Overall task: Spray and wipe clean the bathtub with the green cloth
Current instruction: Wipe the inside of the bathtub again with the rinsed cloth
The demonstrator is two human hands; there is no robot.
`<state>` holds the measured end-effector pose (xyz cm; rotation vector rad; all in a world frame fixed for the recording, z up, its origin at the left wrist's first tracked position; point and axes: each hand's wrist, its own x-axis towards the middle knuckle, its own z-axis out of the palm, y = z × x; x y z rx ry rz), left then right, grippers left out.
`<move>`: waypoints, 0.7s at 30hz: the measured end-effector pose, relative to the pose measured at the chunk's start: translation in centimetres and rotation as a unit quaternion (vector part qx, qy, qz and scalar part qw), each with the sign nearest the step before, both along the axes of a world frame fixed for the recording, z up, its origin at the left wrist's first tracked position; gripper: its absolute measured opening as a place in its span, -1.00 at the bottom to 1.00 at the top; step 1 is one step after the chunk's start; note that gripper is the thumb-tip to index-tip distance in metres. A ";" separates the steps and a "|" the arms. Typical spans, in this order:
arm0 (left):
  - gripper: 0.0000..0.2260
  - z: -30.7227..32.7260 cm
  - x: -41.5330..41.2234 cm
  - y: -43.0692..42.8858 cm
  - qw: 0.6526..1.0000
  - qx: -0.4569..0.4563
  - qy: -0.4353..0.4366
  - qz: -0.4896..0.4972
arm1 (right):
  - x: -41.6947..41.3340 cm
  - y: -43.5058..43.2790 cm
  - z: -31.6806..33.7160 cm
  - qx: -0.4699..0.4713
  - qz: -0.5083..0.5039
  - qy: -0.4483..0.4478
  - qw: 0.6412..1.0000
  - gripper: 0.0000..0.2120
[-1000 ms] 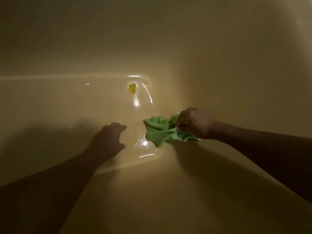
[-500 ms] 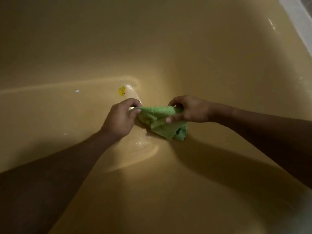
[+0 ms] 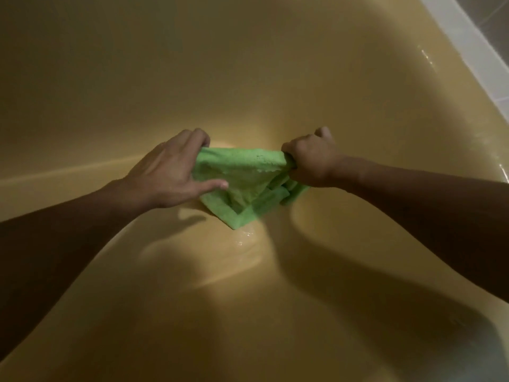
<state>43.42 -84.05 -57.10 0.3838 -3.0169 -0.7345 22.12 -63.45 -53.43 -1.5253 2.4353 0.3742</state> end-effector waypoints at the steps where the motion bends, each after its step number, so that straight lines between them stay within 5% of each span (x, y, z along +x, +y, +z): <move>1: -0.37 -0.3 0.7 -0.4 0.999 -0.047 -0.011 -0.004 | 0.0 0.0 0.0 -0.024 -0.015 -0.033 0.999 -0.87; 4: -0.40 -1.3 2.9 -1.6 0.987 -0.160 0.003 0.027 | 0.2 0.4 -0.5 -0.060 -0.093 -0.191 0.975 -0.83; 9: -0.57 -1.6 4.5 -2.3 0.973 -0.228 -0.011 0.018 | -0.6 1.2 -2.2 -0.023 -0.028 -0.095 0.995 -0.82; 16: -0.77 -2.0 4.0 -3.5 0.992 -0.069 0.018 0.109 | -1.2 -0.4 -0.3 -0.210 -0.195 -0.248 0.925 -0.85; 19: -0.76 -2.3 3.7 -3.5 0.984 0.004 0.099 0.146 | -1.1 -1.1 0.6 -0.174 -0.181 -0.277 0.927 -0.81; 21: -0.74 -1.8 3.5 -3.5 0.976 0.036 0.119 0.181 | -1.4 -1.0 1.1 -0.081 -0.112 -0.204 0.969 -0.81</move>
